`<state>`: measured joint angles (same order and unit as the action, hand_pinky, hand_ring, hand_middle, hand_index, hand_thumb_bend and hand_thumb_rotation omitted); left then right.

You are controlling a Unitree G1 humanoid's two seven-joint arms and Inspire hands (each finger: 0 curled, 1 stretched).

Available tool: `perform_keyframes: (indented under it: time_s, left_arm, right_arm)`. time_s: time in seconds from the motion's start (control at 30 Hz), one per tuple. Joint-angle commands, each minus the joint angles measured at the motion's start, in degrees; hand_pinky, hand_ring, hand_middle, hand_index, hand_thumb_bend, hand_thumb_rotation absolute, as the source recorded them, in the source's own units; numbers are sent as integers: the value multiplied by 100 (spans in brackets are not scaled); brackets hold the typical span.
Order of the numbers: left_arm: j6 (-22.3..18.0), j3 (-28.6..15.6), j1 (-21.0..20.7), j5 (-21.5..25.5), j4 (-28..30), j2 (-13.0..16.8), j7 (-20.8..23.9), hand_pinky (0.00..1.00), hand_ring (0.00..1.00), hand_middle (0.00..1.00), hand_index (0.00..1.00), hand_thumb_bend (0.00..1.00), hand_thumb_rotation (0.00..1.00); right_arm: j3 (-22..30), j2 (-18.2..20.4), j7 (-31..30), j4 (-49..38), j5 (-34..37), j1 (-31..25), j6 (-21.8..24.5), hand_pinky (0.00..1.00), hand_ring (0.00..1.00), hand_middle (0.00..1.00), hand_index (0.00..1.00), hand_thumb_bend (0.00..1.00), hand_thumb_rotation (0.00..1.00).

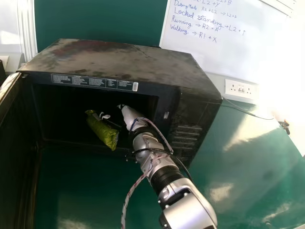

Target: Put biscuit inside oven

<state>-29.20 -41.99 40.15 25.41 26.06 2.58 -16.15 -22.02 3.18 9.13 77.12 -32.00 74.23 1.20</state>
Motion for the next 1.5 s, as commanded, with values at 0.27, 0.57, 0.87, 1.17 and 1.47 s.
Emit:
perform_keyframes:
  time_s: [0.27,0.57,0.87,1.17,1.47]
  left_arm:
    - [-113,-21,58,-72,-140,47,-2,27,37,48,69,73,54]
    - [-152,-27,5,-112,-215,89,14,52,64,67,73,74,57]
    - [-135,-24,-39,-126,-279,139,54,60,70,71,74,72,59]
    - [-116,-3,-30,-163,-271,174,97,50,62,70,74,74,61]
    - [-168,-14,-86,-171,-369,243,100,40,51,65,74,75,62]
  right_arm:
    - [84,-255,269,-227,72,-474,-362,100,99,94,85,91,19]
    - [123,-409,453,-722,149,-888,-741,100,98,93,84,91,21]
    - [140,-605,420,-1722,154,-1429,-780,100,98,93,84,91,22]
    - [185,-870,190,-3273,129,-2225,-637,100,98,93,85,90,23]
    - [300,-1112,-223,-5199,91,-3300,-365,100,98,93,85,90,23]
